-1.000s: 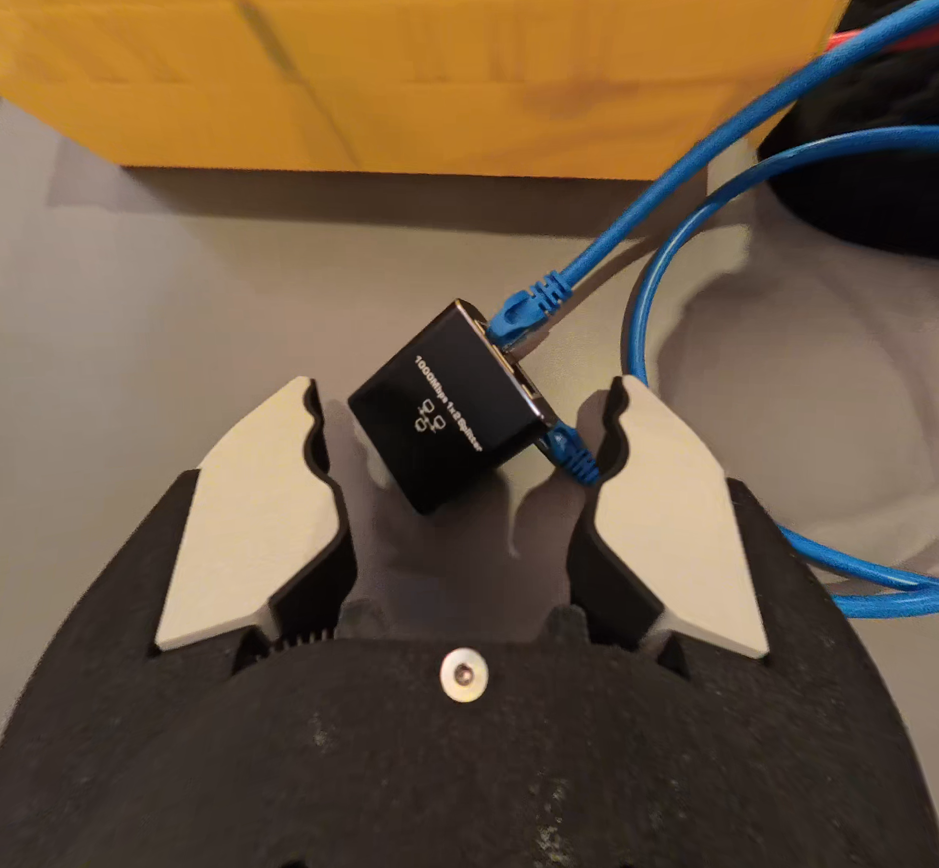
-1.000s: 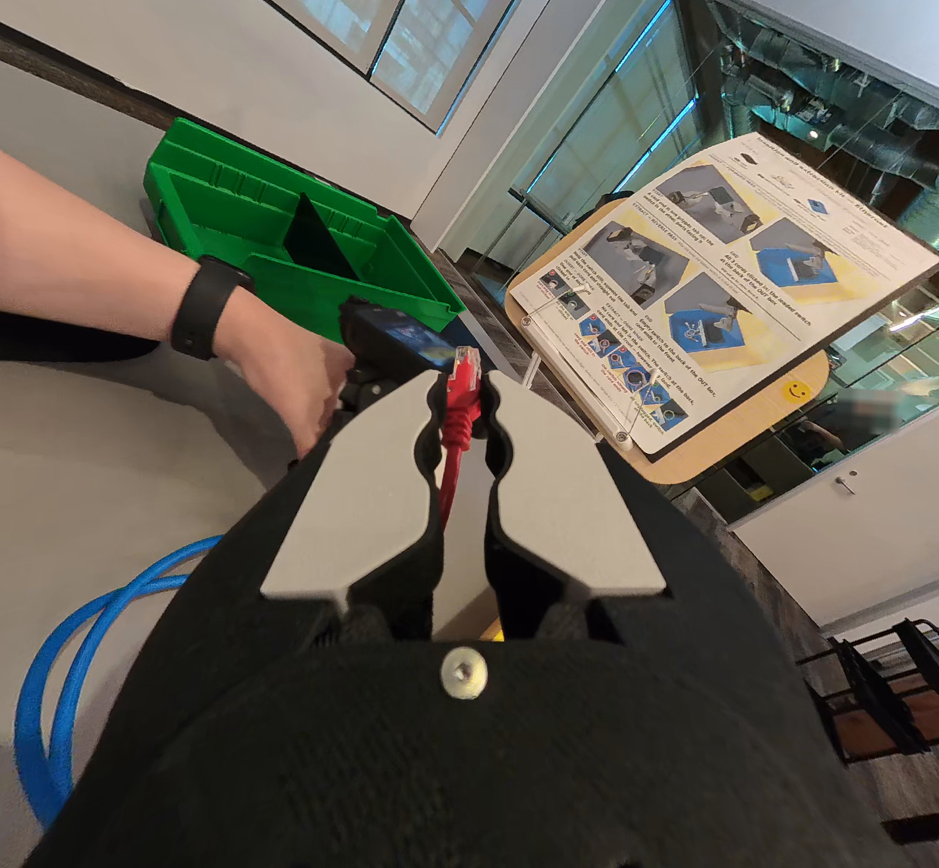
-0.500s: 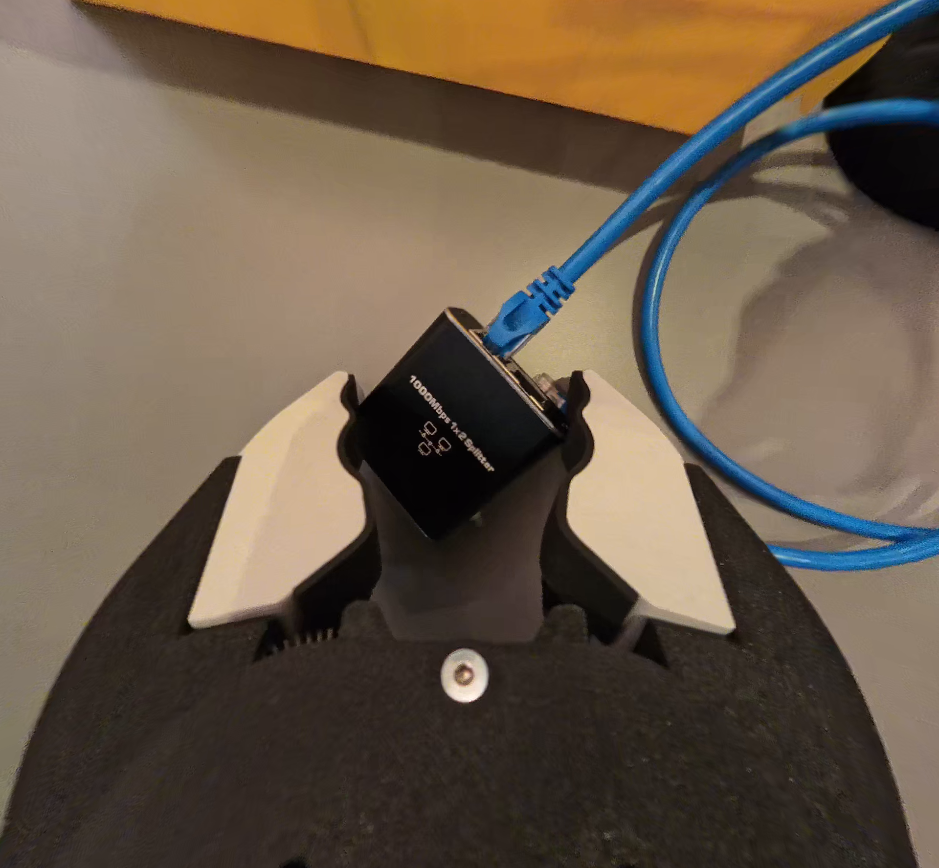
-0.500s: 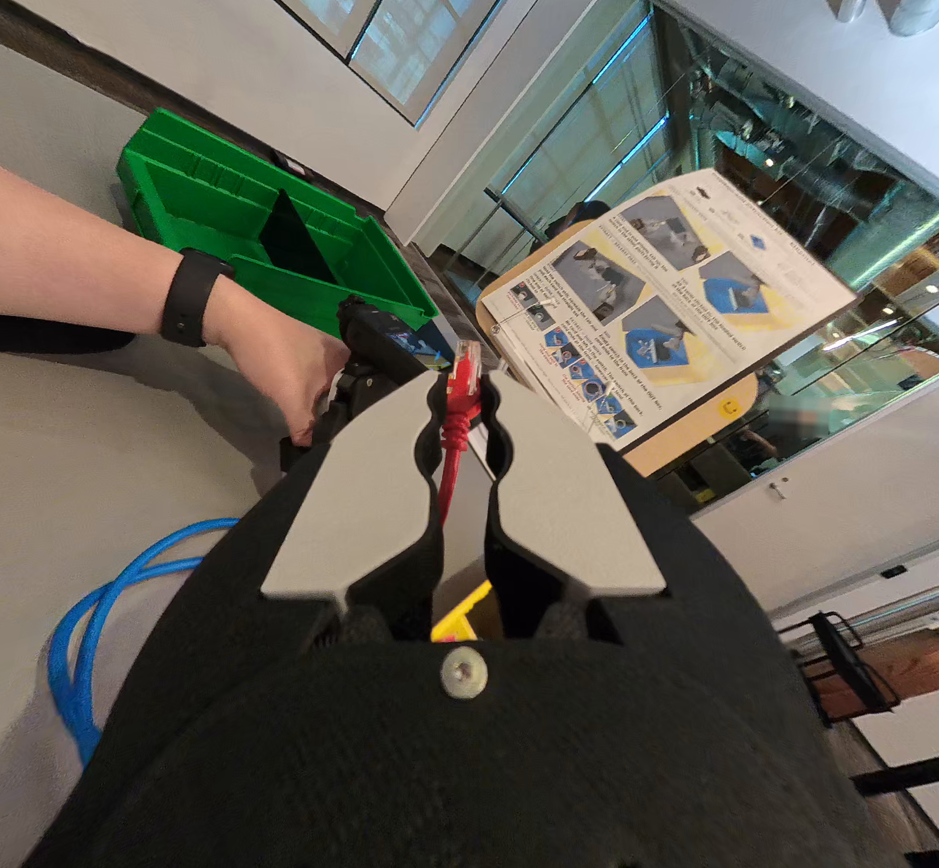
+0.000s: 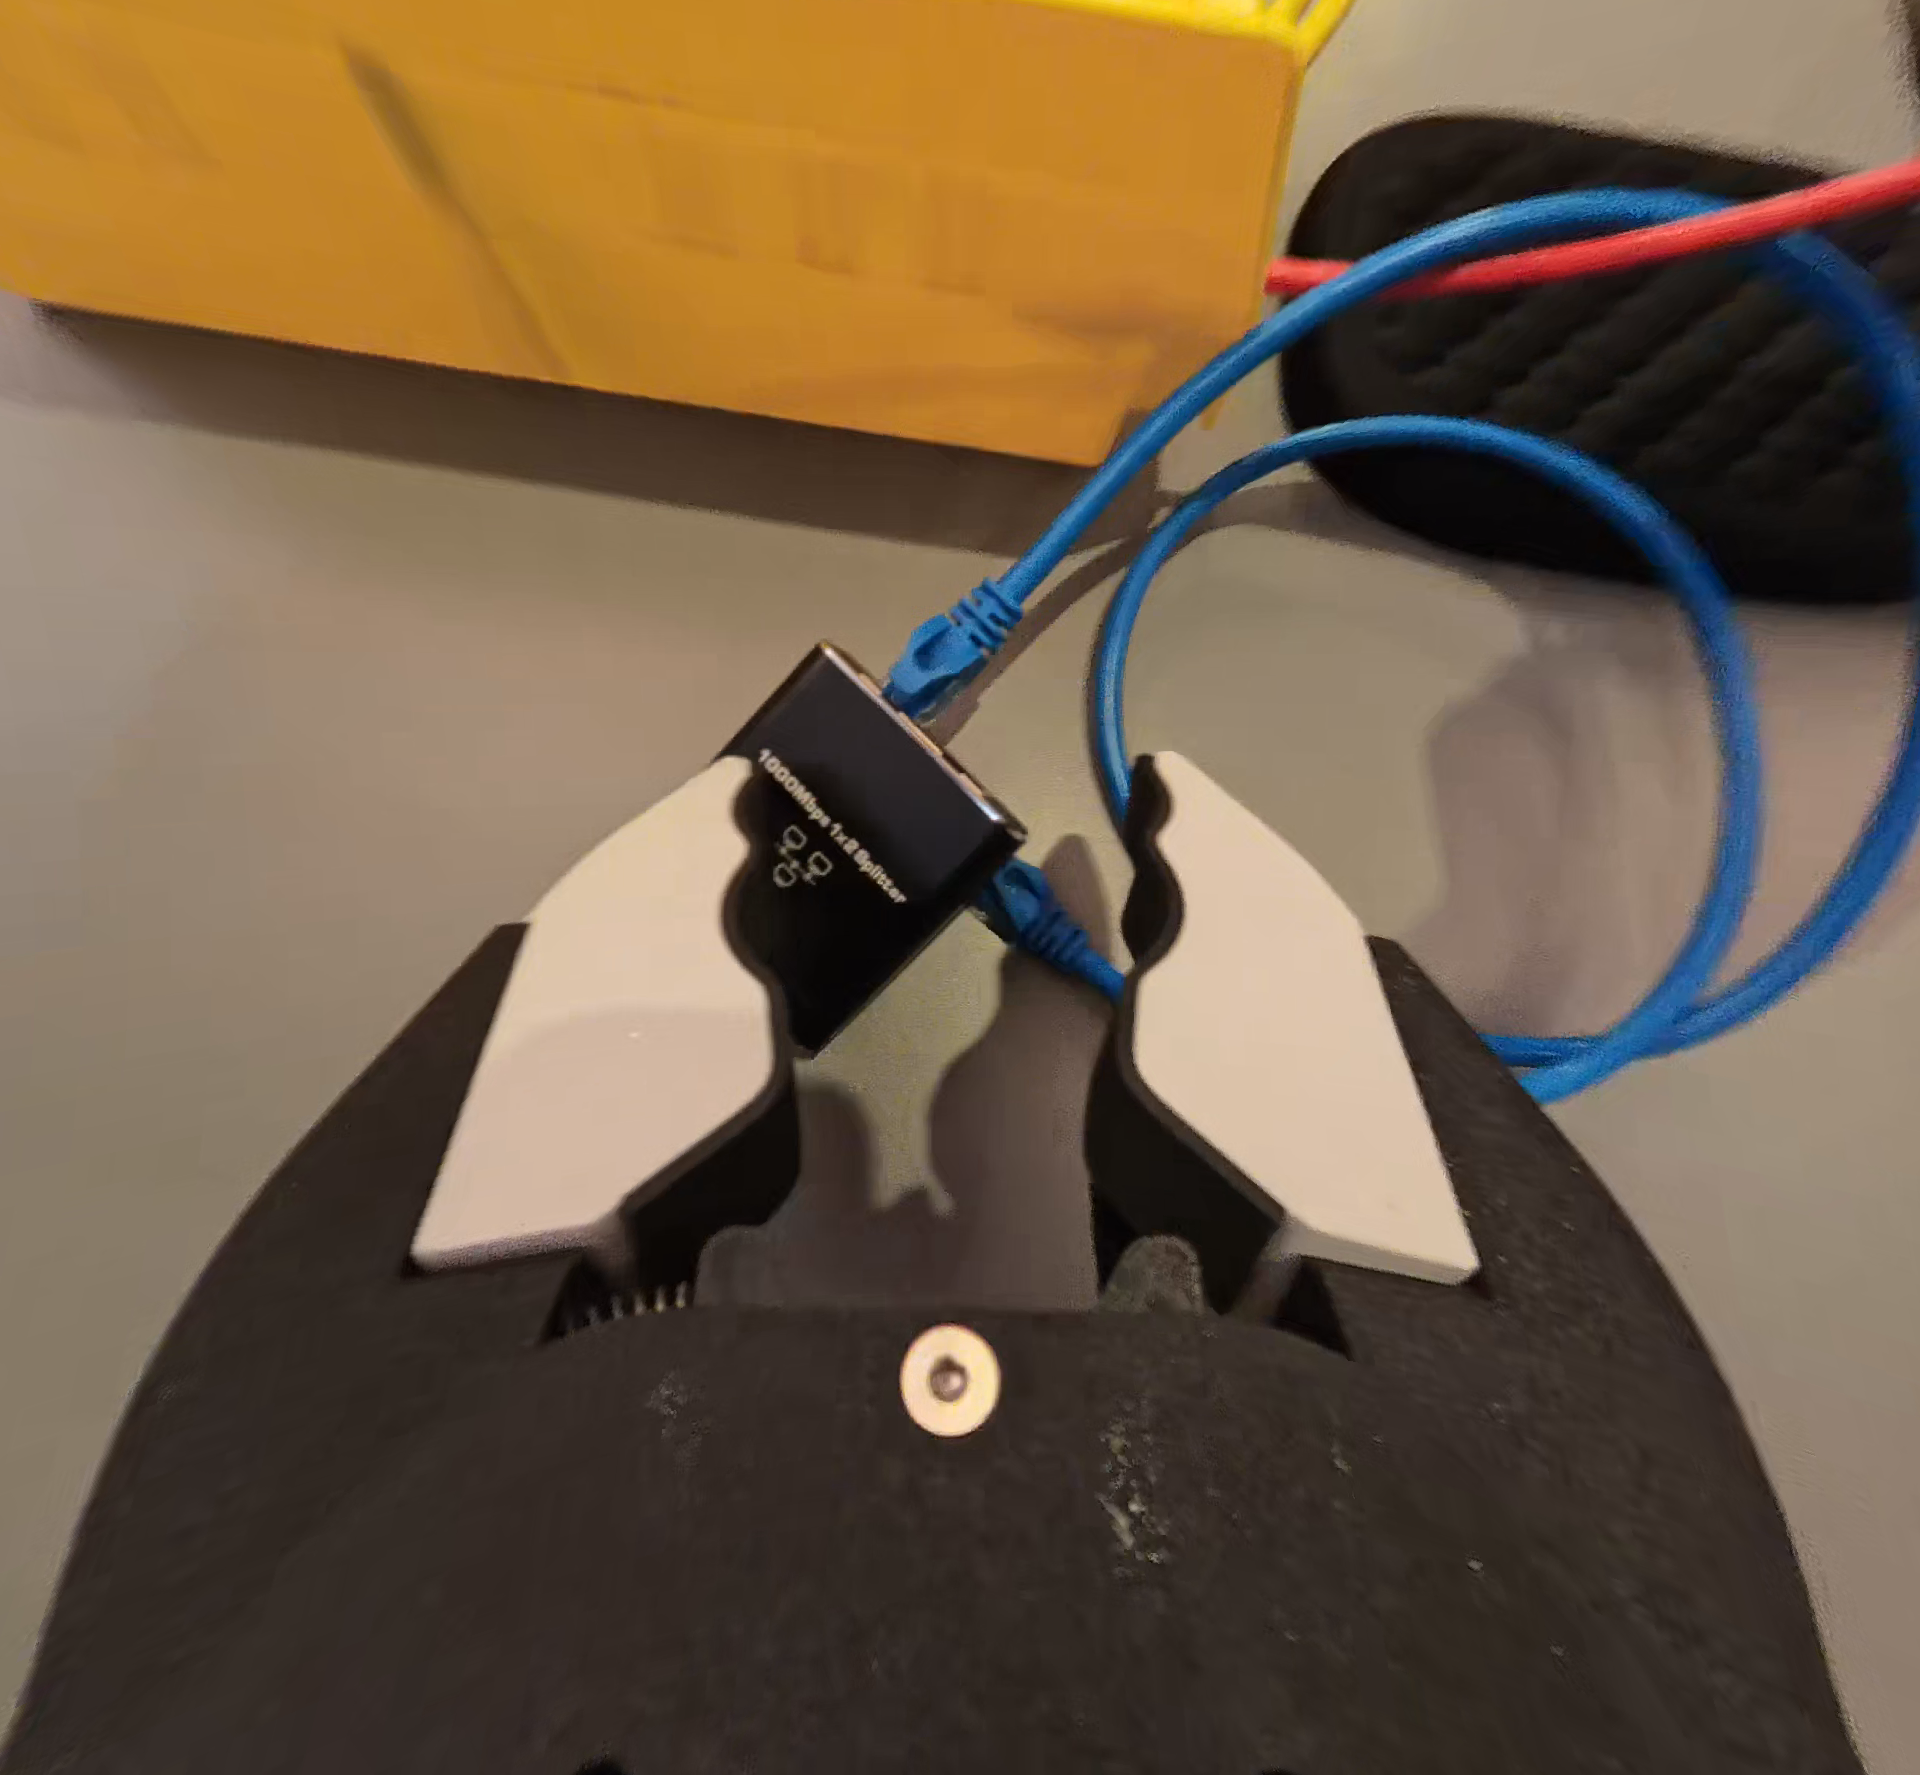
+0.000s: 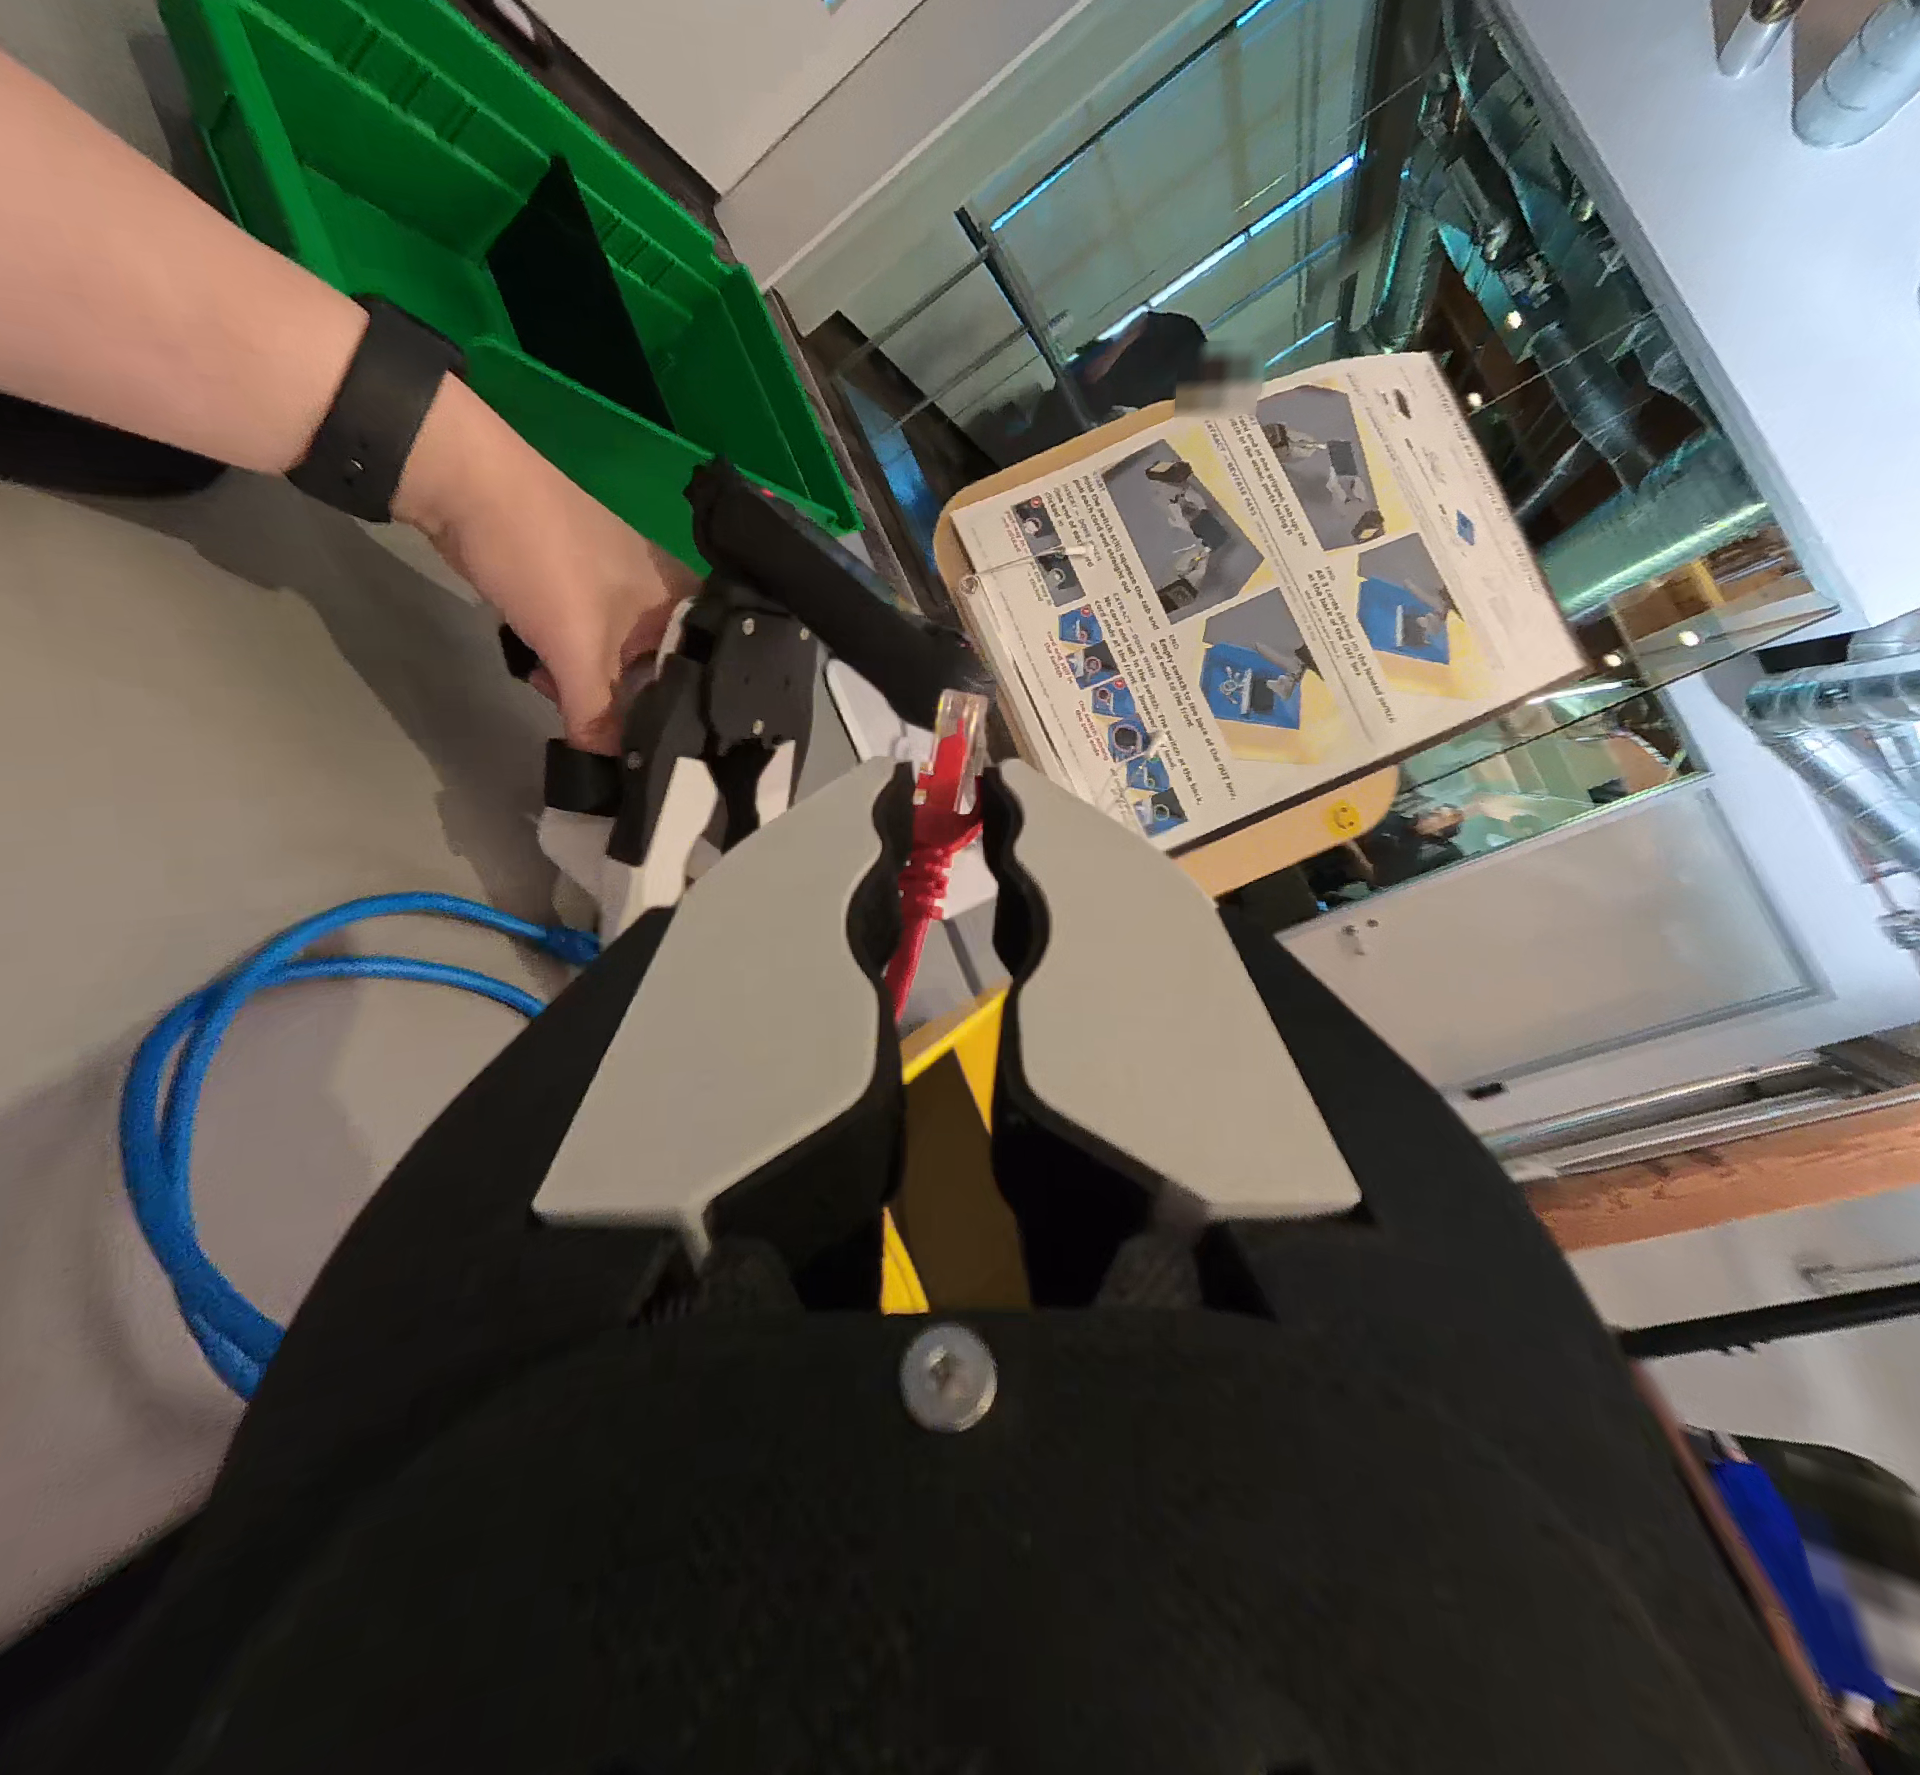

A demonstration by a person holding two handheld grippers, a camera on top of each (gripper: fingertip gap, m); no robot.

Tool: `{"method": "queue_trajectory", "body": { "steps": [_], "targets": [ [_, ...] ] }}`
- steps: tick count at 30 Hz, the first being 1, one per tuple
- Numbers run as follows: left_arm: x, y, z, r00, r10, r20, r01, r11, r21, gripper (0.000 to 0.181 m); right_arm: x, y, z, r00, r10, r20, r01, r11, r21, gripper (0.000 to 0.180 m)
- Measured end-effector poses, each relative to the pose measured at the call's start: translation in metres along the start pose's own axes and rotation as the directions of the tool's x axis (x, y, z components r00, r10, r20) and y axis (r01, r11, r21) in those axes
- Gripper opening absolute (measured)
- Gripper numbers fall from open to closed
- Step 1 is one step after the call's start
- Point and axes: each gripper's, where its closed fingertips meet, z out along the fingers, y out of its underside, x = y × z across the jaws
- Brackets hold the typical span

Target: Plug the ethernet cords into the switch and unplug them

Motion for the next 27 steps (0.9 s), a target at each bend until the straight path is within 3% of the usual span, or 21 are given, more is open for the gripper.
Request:
{"method": "queue_trajectory", "body": {
  "steps": [1, 3, 7, 9, 12, 14, 20, 27],
  "targets": [
    [-0.003, 0.001, 0.002, 0.998, 0.039, 0.046, -0.038, 0.999, -0.021, 0.075, -0.002, 0.001, 0.0, 0.999, -0.037, -0.01, 0.037, 0.999, -0.013, 0.014],
    [-0.001, 0.0, 0.007, 0.995, 0.069, 0.066, -0.067, 0.997, -0.032, 0.08, -0.008, 0.0, -0.001, 0.994, -0.106, -0.004, 0.106, 0.994, -0.025, 0.014],
    [0.014, -0.012, 0.009, 0.999, 0.034, -0.027, -0.033, 0.998, 0.048, 0.087, -0.015, -0.002, -0.001, 0.978, -0.21, -0.022, 0.209, 0.977, -0.03, 0.013],
    [0.034, -0.033, -0.007, 0.983, 0.006, -0.181, 0.026, 0.985, 0.172, 0.085, -0.014, 0.004, 0.001, 0.958, -0.281, -0.046, 0.278, 0.958, -0.076, 0.013],
    [0.072, -0.071, -0.06, 0.87, 0.051, -0.491, 0.158, 0.914, 0.374, 0.071, -0.016, 0.014, 0.003, 0.947, -0.318, -0.045, 0.312, 0.944, -0.108, 0.013],
    [0.083, -0.088, -0.089, 0.813, 0.083, -0.577, 0.226, 0.867, 0.444, 0.065, -0.017, 0.019, 0.005, 0.942, -0.332, -0.044, 0.325, 0.938, -0.122, 0.013],
    [0.114, -0.101, -0.1, 0.794, 0.14, -0.592, 0.183, 0.873, 0.453, 0.055, -0.019, 0.031, 0.016, 0.931, -0.364, -0.03, 0.355, 0.922, -0.154, 0.014],
    [0.118, -0.104, -0.096, 0.798, 0.156, -0.582, 0.175, 0.864, 0.472, 0.017, -0.025, 0.038, 0.027, 0.923, -0.384, -0.007, 0.377, 0.91, -0.171, 0.014]
  ]
}}
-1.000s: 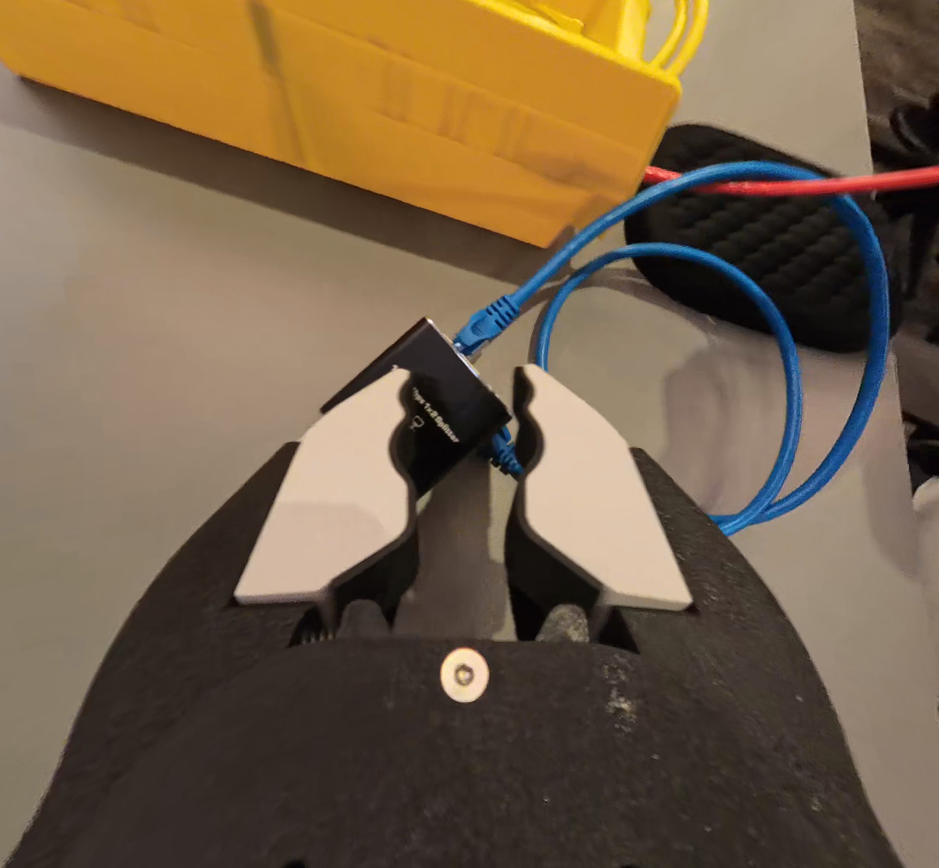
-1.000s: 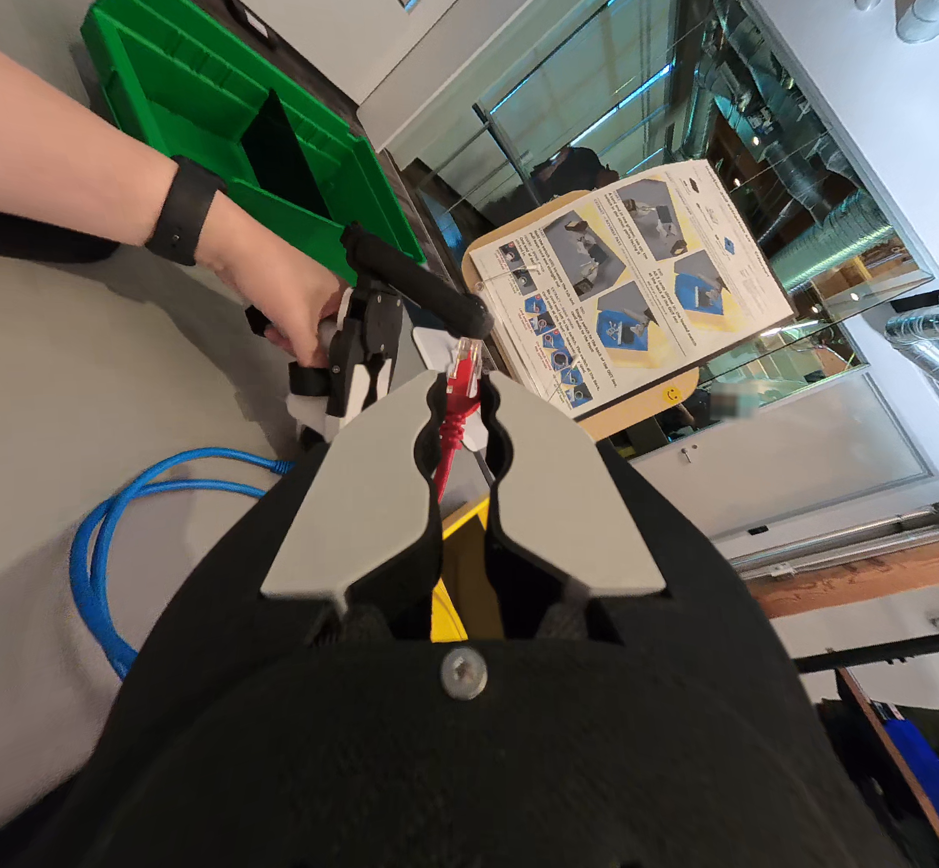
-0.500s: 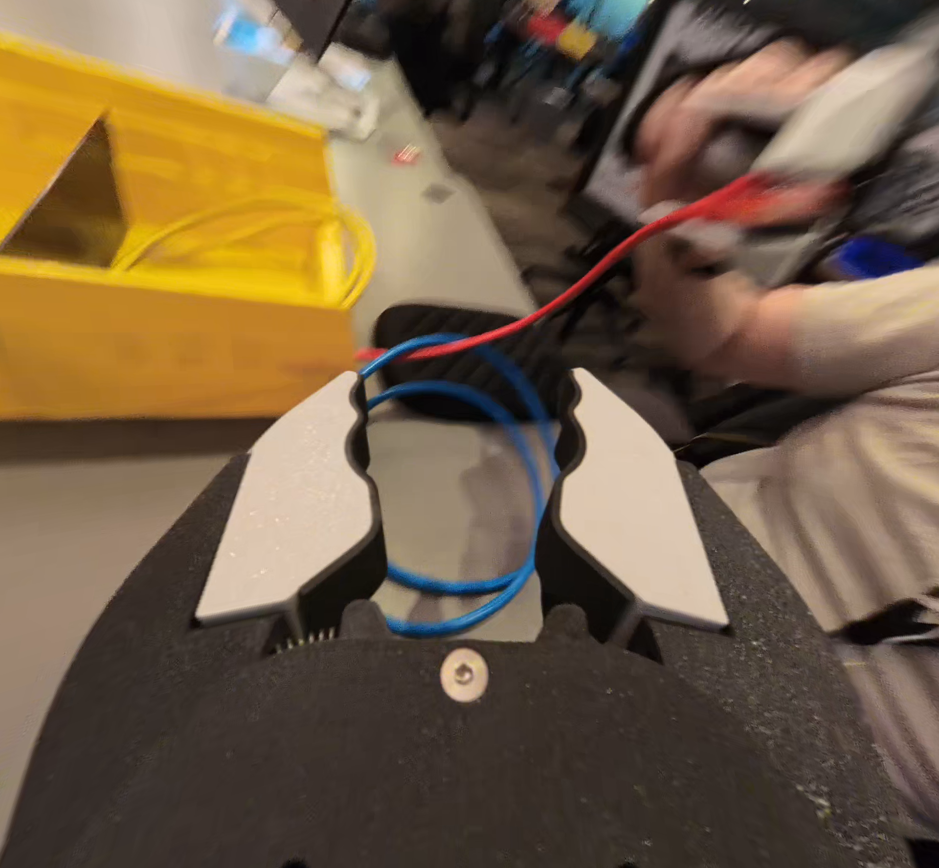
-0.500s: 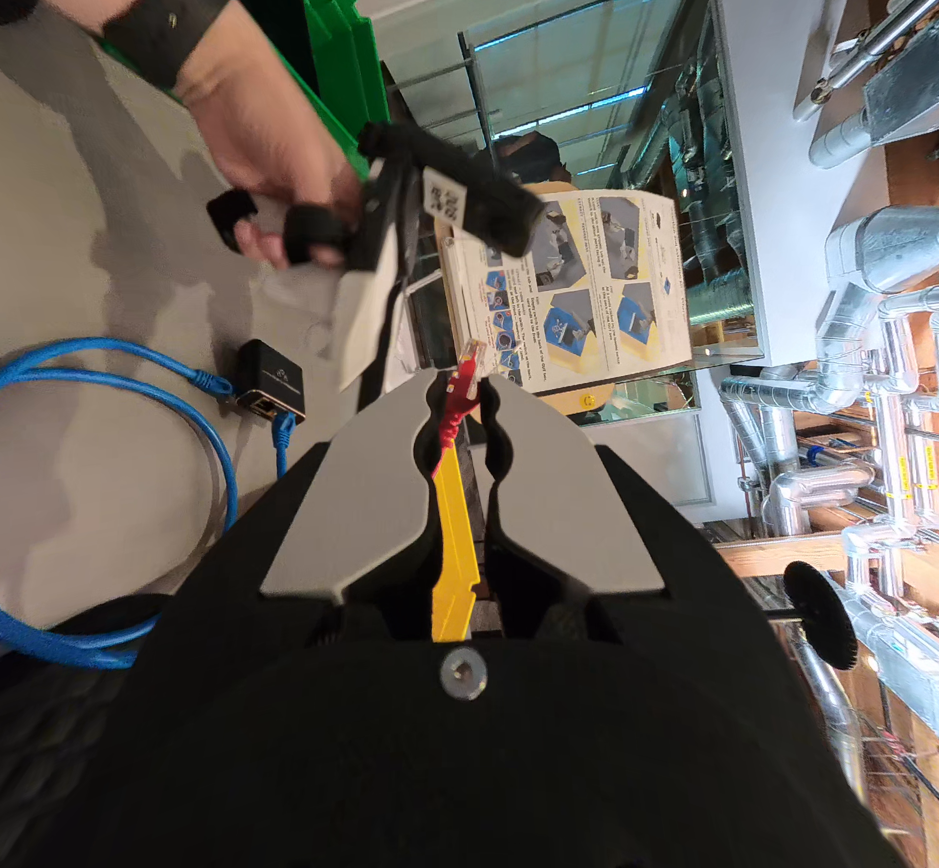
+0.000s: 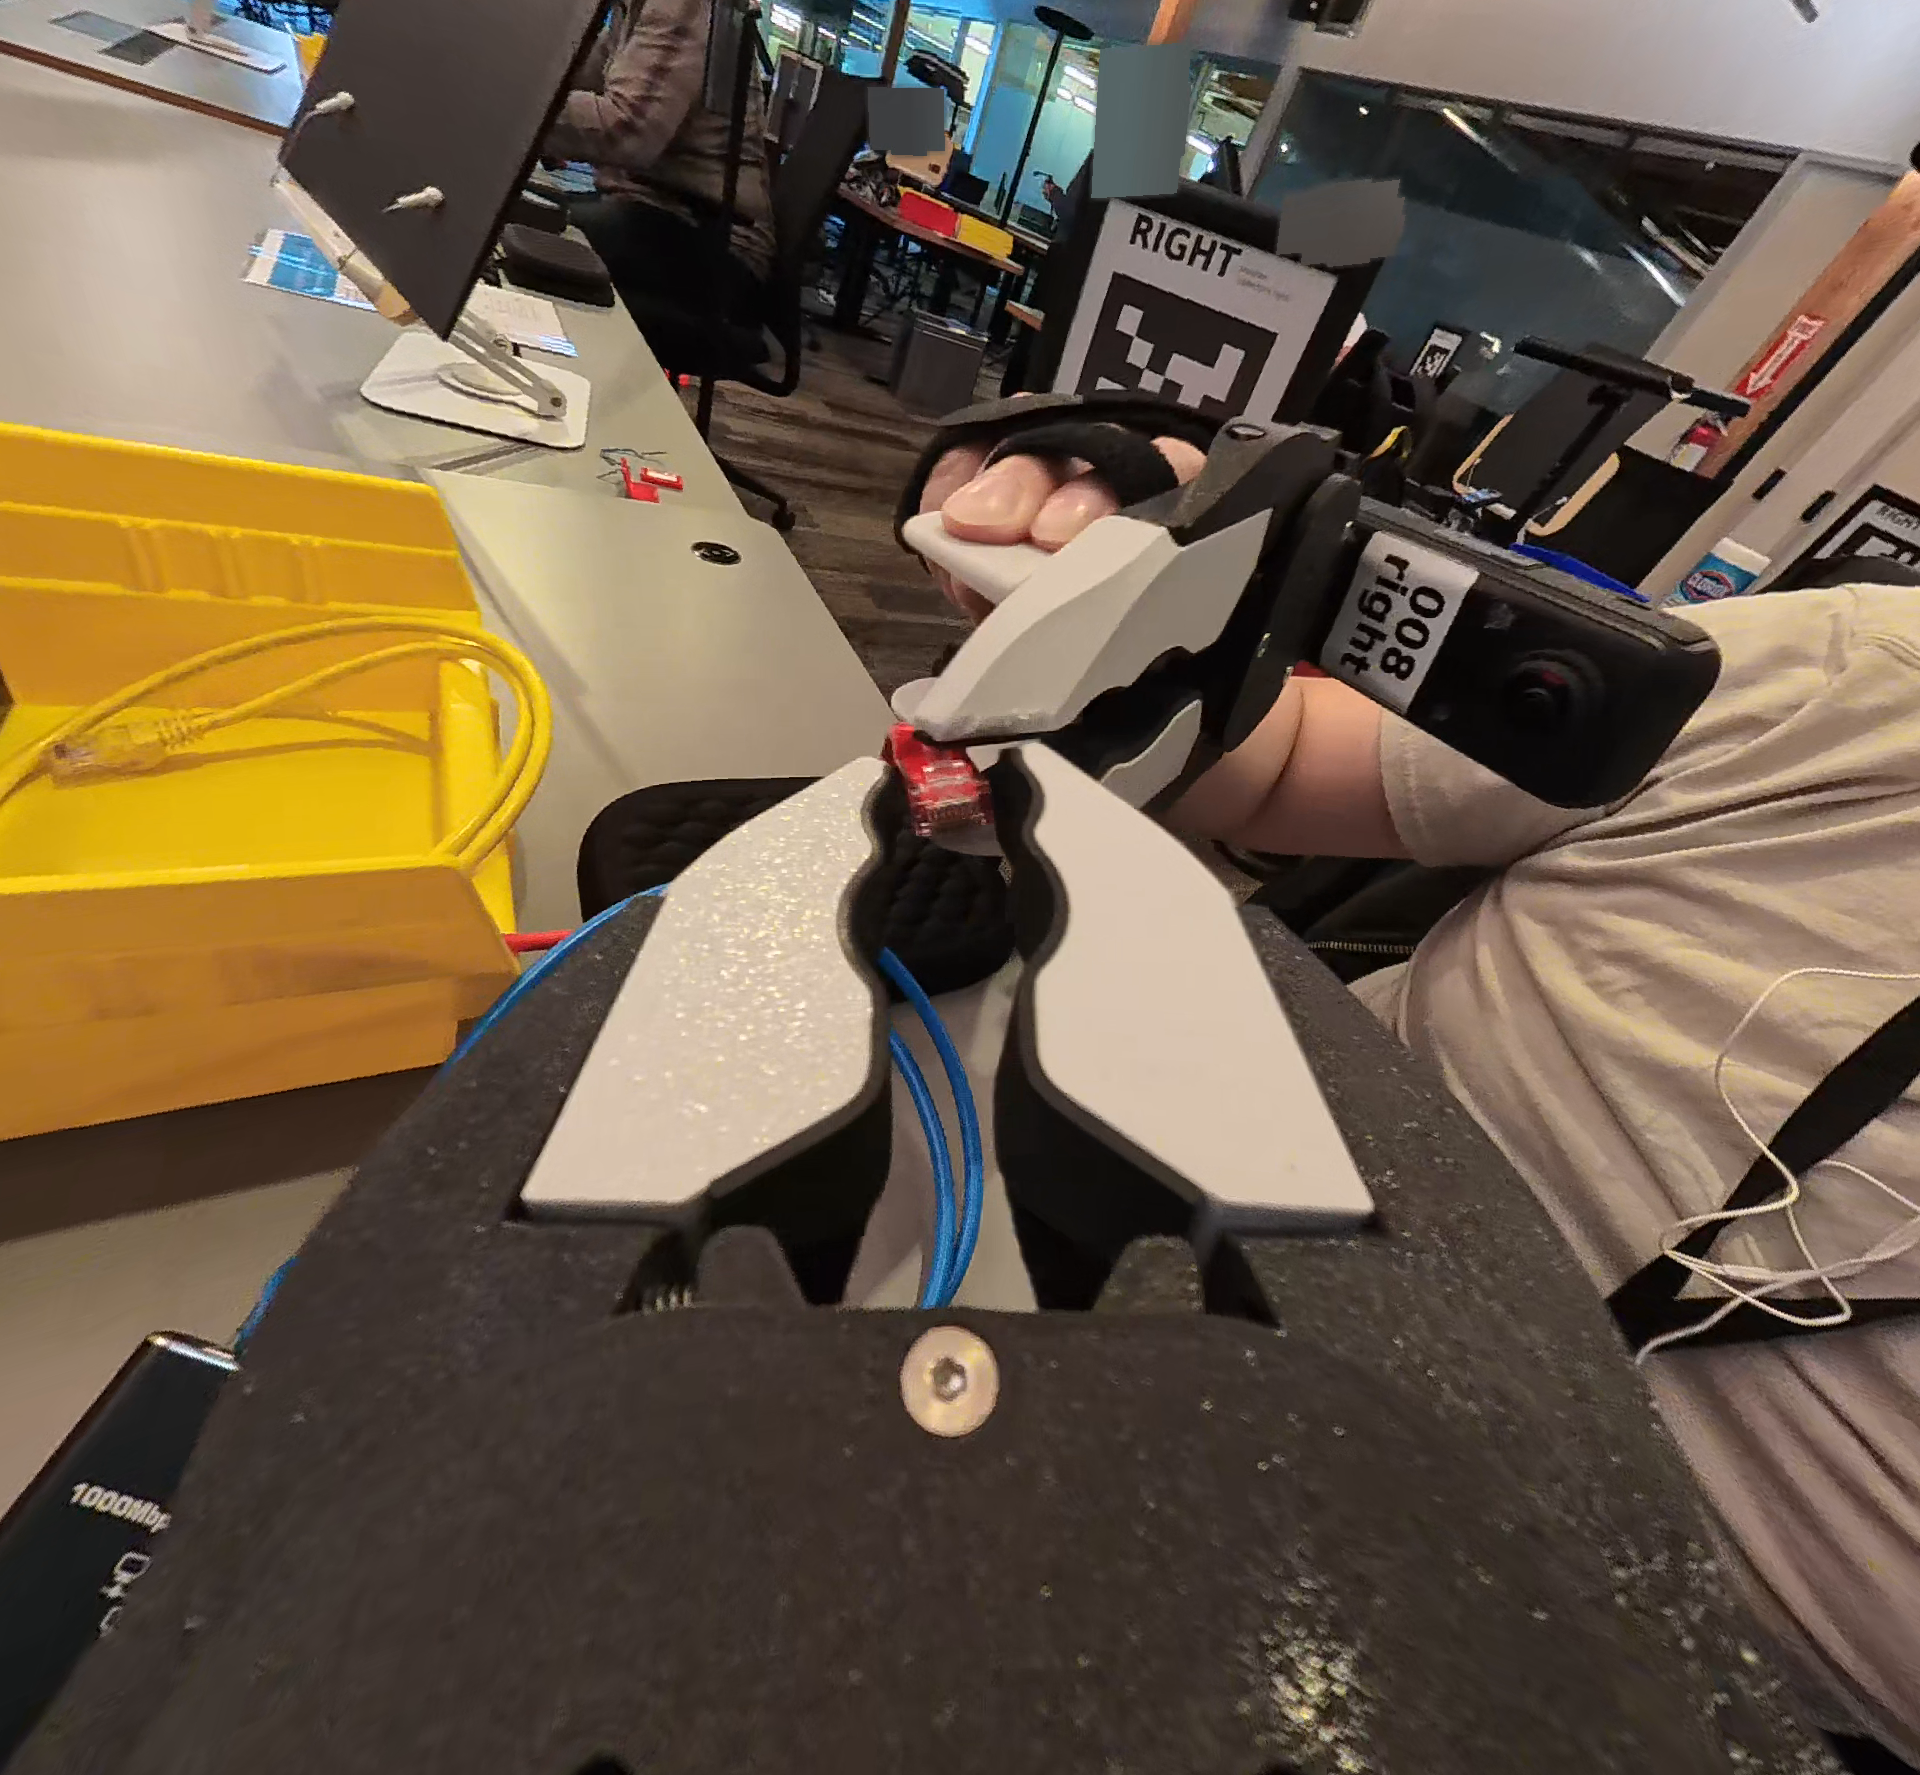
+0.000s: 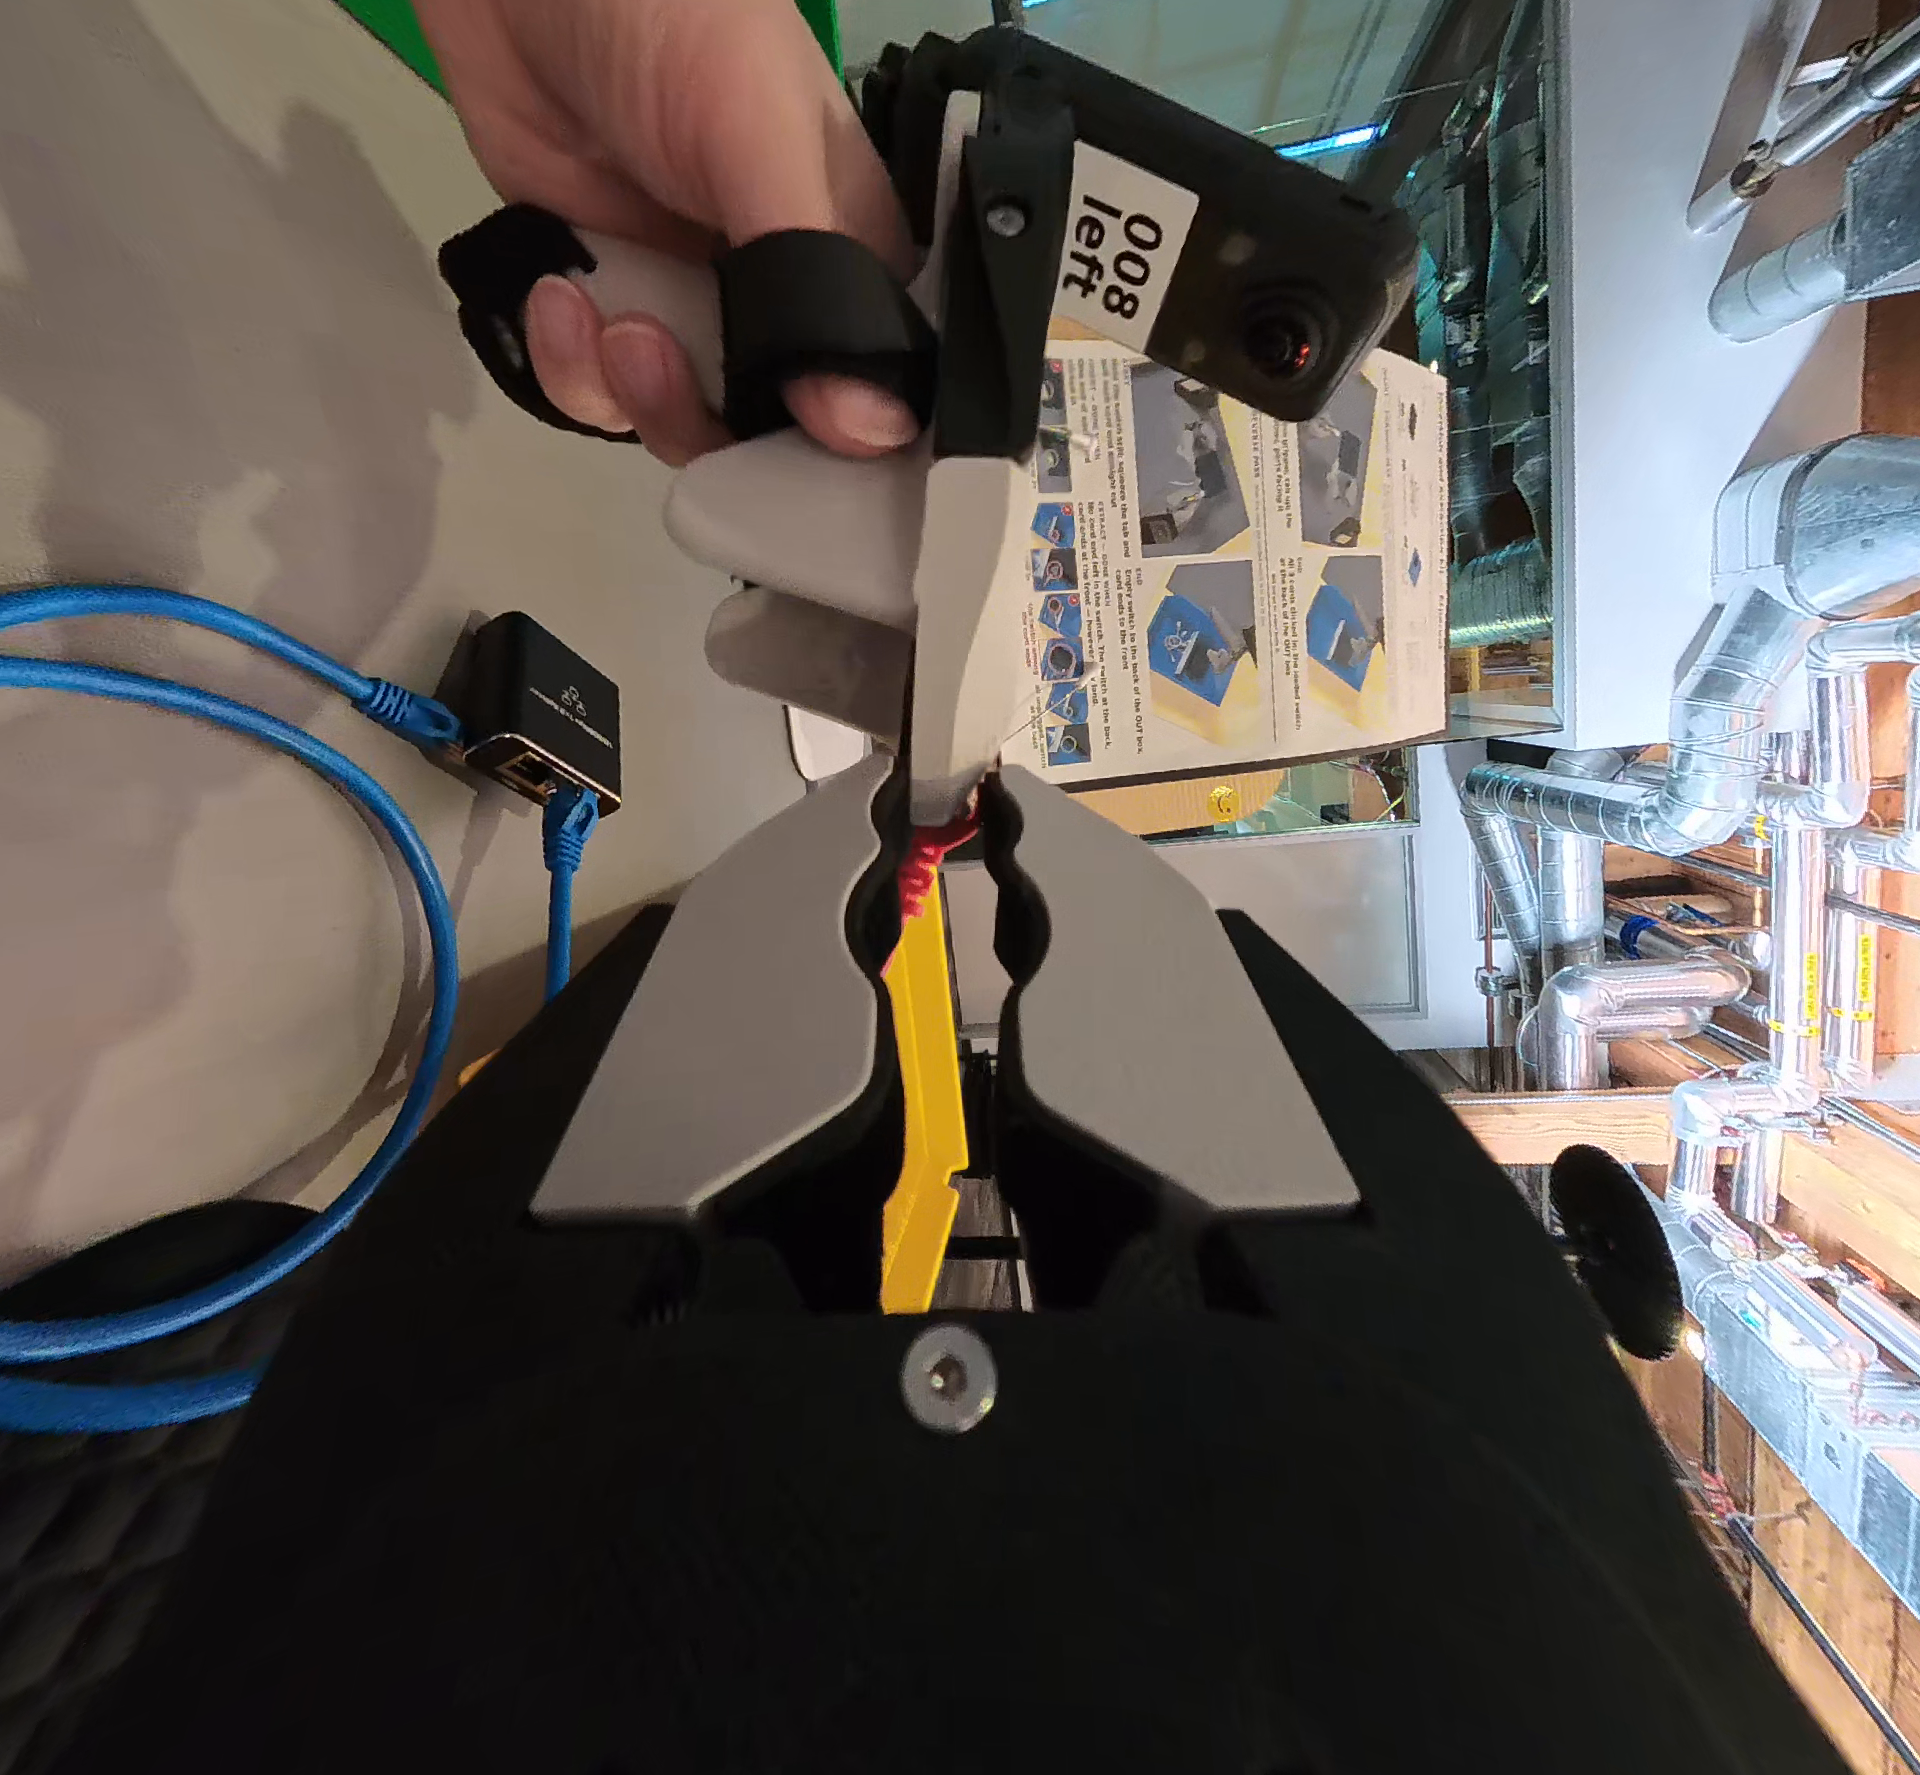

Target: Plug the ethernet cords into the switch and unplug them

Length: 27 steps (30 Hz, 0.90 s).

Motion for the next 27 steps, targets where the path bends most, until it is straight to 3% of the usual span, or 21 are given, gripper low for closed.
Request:
{"method": "queue_trajectory", "body": {
  "steps": [7, 15, 18, 20, 22, 24, 27],
  "targets": [
    [-0.016, 0.001, -0.008, 0.997, -0.014, 0.081, 0.013, 1.0, 0.011, 0.012, 0.0, 0.006, 0.011, 0.997, 0.031, -0.076, -0.034, 0.999, -0.039, 0.018],
    [-0.025, 0.002, -0.016, 0.994, -0.044, 0.104, 0.04, 0.998, 0.037, 0.011, -0.011, 0.025, 0.012, 0.956, 0.263, -0.129, -0.275, 0.958, -0.085, 0.018],
    [-0.025, 0.001, -0.016, 0.992, -0.035, 0.118, 0.031, 0.999, 0.041, 0.012, -0.018, 0.034, 0.014, 0.947, 0.304, -0.103, -0.317, 0.937, -0.145, 0.008],
    [-0.014, -0.002, -0.016, 0.999, -0.001, 0.055, -0.002, 0.998, 0.058, 0.015, -0.012, 0.028, 0.009, 0.929, 0.349, -0.125, -0.361, 0.929, -0.086, 0.006],
    [-0.004, -0.01, -0.021, 1.0, 0.011, -0.009, -0.01, 0.995, 0.102, 0.039, -0.004, 0.03, 0.002, 0.901, 0.409, -0.143, -0.417, 0.908, -0.03, 0.005],
    [-0.003, -0.014, -0.028, 1.0, 0.006, -0.005, -0.005, 0.992, 0.126, 0.06, 0.0, 0.02, -0.009, 0.862, 0.503, -0.067, -0.489, 0.858, 0.156, 0.004],
    [0.002, -0.017, -0.033, 0.999, 0.029, -0.042, -0.022, 0.987, 0.162, 0.061, 0.012, 0.012, -0.034, 0.724, 0.68, 0.115, -0.652, 0.619, 0.439, 0.005]
  ]
}}
